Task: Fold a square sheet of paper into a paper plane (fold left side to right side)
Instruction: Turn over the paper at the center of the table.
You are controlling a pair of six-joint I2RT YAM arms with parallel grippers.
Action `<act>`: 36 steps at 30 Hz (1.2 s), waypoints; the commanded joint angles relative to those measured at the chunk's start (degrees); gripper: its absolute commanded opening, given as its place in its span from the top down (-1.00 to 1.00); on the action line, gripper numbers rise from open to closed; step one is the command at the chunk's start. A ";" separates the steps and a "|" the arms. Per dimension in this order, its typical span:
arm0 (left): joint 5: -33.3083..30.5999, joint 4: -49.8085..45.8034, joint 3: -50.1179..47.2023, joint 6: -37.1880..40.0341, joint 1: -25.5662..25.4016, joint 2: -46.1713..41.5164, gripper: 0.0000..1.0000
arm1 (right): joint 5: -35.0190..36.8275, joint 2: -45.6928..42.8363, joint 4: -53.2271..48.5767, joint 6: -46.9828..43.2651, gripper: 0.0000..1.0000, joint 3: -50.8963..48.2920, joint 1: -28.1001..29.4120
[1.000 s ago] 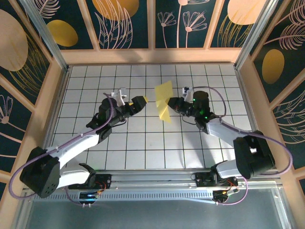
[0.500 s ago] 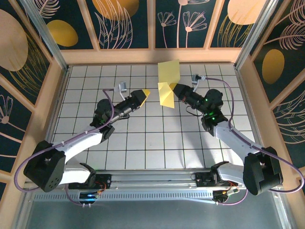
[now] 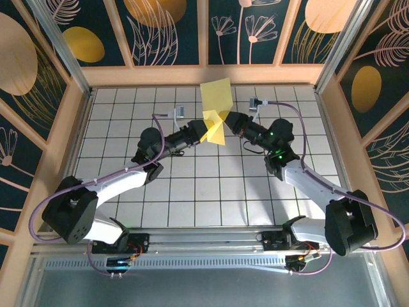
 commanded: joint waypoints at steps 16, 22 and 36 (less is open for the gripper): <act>-1.06 -4.90 1.84 3.40 -0.17 -2.37 0.78 | 0.50 -1.46 -3.21 -4.14 0.57 2.59 0.79; -2.60 -17.70 3.53 11.08 -0.23 -5.01 1.00 | 6.70 -6.02 -19.97 -15.63 0.23 4.20 0.56; -34.12 -85.76 30.28 43.49 -6.41 -2.30 1.00 | 34.33 -20.31 -47.83 -30.31 -0.31 -2.19 -7.63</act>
